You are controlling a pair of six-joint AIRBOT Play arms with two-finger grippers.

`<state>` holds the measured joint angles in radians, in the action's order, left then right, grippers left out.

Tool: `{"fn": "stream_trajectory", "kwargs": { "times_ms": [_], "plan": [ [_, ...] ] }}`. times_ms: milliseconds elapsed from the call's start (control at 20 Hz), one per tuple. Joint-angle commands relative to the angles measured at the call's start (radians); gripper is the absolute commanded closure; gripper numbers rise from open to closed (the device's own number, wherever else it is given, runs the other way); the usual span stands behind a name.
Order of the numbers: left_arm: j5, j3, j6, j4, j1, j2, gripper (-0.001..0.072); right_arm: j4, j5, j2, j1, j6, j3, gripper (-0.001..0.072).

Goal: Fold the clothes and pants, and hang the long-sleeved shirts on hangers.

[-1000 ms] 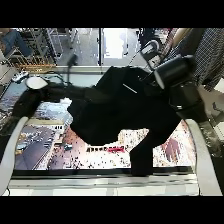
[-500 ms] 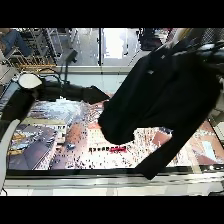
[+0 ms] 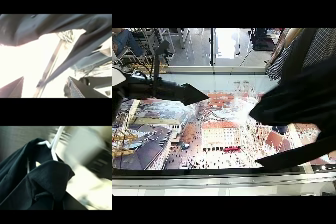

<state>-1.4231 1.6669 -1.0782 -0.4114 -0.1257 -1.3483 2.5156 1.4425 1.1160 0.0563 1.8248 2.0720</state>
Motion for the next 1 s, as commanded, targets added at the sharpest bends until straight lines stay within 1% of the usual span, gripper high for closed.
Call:
{"fn": "stream_trajectory", "kwargs": {
  "times_ms": [0,100,250,350,400,550,700,800,900,950],
  "plan": [
    [-0.078,0.0,0.013,-0.016,0.055,0.01,0.0124,0.146,0.006,-0.04,-0.266,-0.002,0.019,0.0679],
    [-0.097,0.0,0.012,-0.026,0.087,0.01,0.0124,0.152,-0.112,-0.046,-0.428,0.006,0.052,0.0679],
    [-0.099,0.0,0.012,-0.026,0.127,0.01,0.0124,0.151,-0.298,-0.035,-0.677,0.046,0.061,0.0679],
    [-0.122,0.0,0.012,-0.026,0.146,0.01,0.0124,0.132,-0.362,-0.005,-0.864,0.045,0.061,0.0679],
    [-0.15,0.0,0.012,-0.026,0.154,0.01,0.0124,0.085,-0.361,0.013,-0.97,0.048,0.061,0.0679],
    [-0.233,0.0,0.011,-0.023,0.166,0.01,0.0124,-0.187,-0.407,0.072,-1.304,0.051,0.061,0.0679],
    [-0.243,0.0,-0.017,-0.022,0.166,0.01,0.0124,-0.407,-0.509,0.125,-1.557,0.036,0.061,0.0679],
    [-0.242,0.0,-0.023,-0.022,0.166,0.01,0.0124,-0.546,-0.541,0.151,-1.646,-0.04,0.055,0.0679],
    [-0.241,0.0,-0.023,-0.022,0.165,0.01,0.0124,-0.567,-0.537,0.141,-1.658,-0.131,0.003,0.0675],
    [-0.242,0.0,-0.023,-0.022,0.165,0.01,0.0124,-0.572,-0.546,0.129,-1.656,-0.144,-0.018,0.0617]
  ]
}}
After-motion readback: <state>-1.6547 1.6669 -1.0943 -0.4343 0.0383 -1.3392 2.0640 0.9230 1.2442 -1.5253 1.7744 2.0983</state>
